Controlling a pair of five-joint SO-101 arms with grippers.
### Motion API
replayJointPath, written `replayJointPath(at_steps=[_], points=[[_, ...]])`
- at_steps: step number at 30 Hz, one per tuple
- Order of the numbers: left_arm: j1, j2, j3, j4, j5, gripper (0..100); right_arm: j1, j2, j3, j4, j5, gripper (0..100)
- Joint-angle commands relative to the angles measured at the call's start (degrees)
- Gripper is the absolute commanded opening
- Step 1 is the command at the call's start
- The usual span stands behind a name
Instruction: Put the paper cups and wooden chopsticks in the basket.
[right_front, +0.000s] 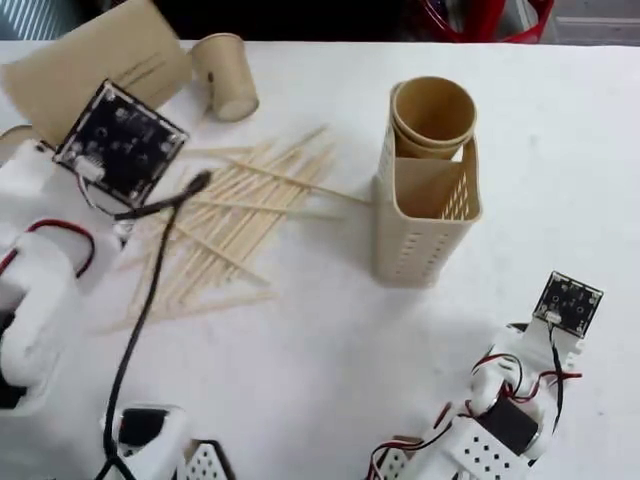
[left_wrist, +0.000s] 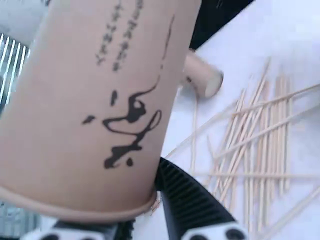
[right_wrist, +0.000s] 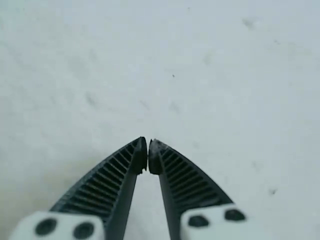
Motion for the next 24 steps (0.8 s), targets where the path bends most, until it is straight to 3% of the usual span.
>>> replayJointPath(at_steps=[1,5,10,24], points=[[13.0,1.7,0.0,-6.9,7.3,2,0.4,0.4,0.4,-0.6,0.7,2.1],[23.8,9.5,0.9,-13.3,8.9,2,0.4,0.4,0.4,-0.6,0.7,2.1],[31.9,24.5,-6.0,-12.2,9.1,2,0.4,0.4,0.4,-0.6,0.7,2.1],[36.8,68.8,-55.8,2.8,11.0,2,0.4,0.4,0.4,-0.6,0.7,2.1]])
